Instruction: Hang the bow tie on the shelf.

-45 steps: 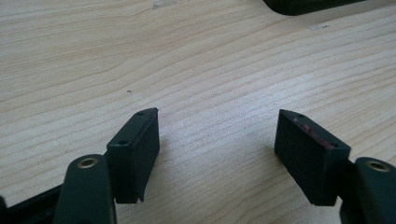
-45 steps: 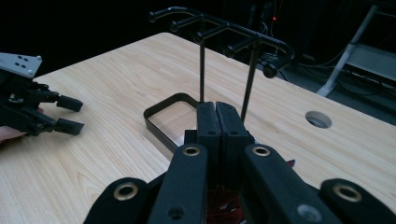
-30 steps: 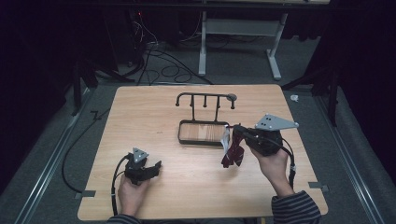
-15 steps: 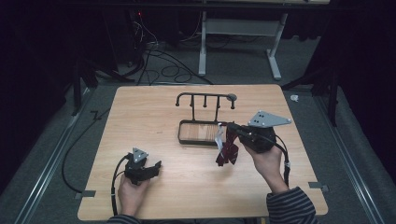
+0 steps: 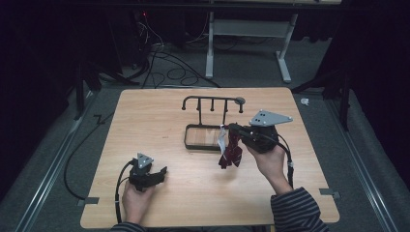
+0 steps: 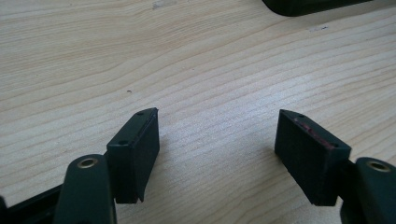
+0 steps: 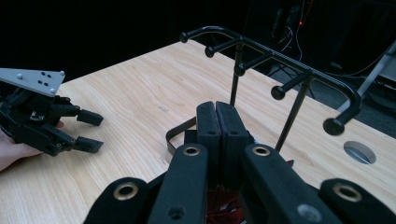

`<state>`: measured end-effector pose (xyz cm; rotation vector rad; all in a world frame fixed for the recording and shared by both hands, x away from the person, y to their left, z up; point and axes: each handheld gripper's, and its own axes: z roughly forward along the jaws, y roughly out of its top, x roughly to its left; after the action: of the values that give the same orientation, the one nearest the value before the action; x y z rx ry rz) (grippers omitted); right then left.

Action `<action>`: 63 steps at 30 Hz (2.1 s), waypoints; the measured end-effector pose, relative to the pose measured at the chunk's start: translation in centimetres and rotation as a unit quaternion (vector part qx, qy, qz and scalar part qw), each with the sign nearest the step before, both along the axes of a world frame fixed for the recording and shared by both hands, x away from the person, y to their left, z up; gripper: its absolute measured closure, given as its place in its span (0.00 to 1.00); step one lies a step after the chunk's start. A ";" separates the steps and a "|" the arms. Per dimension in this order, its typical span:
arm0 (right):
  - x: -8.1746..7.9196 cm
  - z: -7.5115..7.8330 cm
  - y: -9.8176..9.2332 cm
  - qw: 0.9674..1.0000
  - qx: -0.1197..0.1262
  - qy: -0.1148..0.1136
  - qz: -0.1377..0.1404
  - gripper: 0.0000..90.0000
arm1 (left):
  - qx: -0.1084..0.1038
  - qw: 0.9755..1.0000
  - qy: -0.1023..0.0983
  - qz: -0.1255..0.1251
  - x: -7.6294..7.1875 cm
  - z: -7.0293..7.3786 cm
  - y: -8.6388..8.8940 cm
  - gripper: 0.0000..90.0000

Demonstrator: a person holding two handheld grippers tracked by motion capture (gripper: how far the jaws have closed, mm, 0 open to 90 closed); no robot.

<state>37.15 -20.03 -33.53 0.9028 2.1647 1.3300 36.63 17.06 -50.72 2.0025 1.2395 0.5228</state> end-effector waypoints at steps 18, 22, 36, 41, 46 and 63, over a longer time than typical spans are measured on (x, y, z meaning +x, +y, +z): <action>1.8 0.4 2.2 1.000 -0.007 0.003 0.013 1.00 | -0.003 1.000 0.001 0.000 0.0 0.0 0.0 0.35; 2.2 0.4 2.6 1.000 -0.008 0.006 0.013 1.00 | -0.003 1.000 0.001 0.001 0.0 0.0 0.0 0.35; 3.2 0.7 3.3 1.000 -0.004 0.006 0.014 1.00 | -0.003 1.000 0.001 0.001 0.0 0.0 0.0 0.35; 3.6 0.8 3.4 1.000 -0.004 0.005 0.013 1.00 | -0.003 1.000 0.001 0.000 0.0 0.0 0.0 0.35; 4.0 0.8 3.6 1.000 -0.004 0.007 0.011 1.00 | -0.004 1.000 0.001 0.000 0.0 0.0 0.0 0.35; 6.1 0.8 3.9 1.000 -0.003 0.015 -0.009 1.00 | -0.004 1.000 0.003 -0.001 0.0 0.0 0.1 0.35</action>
<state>43.22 -16.09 -32.77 0.9427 2.1778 1.3085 36.64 17.15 -50.71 1.9988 1.2412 0.5103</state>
